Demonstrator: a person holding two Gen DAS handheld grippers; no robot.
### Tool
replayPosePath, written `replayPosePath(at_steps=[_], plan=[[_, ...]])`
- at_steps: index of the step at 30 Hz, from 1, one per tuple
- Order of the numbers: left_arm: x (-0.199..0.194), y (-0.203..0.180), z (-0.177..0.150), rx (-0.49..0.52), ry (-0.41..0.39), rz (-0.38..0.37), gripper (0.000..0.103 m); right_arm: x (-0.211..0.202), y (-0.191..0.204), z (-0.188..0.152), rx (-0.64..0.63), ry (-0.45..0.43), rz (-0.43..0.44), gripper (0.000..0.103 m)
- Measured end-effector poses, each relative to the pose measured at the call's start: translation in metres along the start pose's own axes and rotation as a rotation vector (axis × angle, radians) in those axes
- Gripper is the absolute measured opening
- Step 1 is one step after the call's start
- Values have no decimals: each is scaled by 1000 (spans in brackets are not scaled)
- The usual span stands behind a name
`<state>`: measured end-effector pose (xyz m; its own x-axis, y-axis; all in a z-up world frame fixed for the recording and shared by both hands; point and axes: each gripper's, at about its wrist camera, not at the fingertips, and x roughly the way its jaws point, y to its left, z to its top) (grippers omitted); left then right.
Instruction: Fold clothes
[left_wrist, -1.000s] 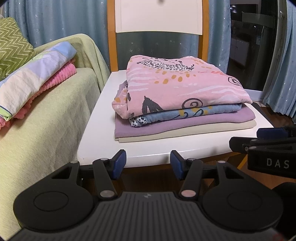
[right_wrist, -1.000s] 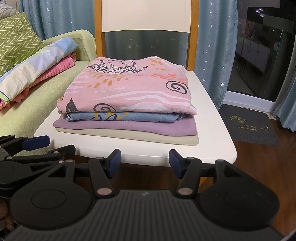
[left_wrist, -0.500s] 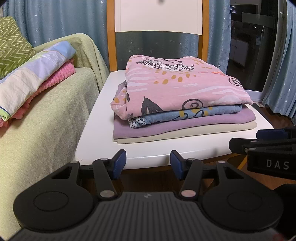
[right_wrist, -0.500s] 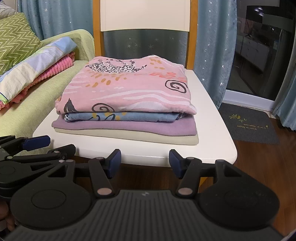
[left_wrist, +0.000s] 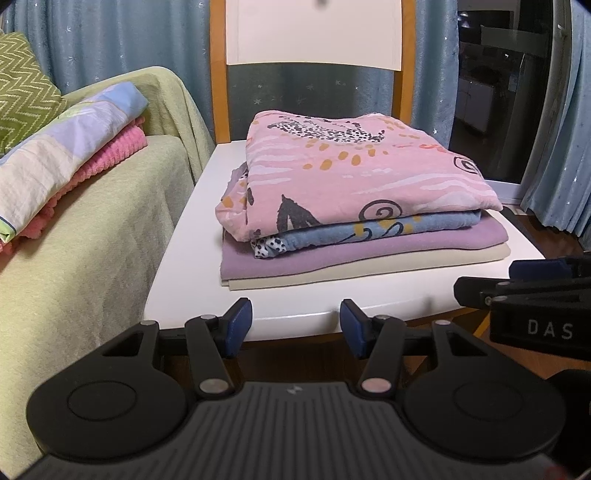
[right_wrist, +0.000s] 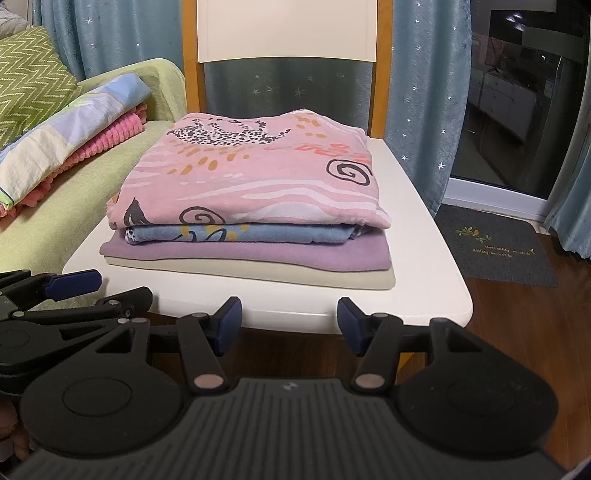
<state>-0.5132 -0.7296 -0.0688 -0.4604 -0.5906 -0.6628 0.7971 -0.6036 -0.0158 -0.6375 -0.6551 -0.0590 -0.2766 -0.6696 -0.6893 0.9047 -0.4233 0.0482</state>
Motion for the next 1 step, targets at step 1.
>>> replayPosePath(at_steps=[1], plan=[[-1,0,0,-6,-2,-8,57,0,0,0,0,0,0,53]])
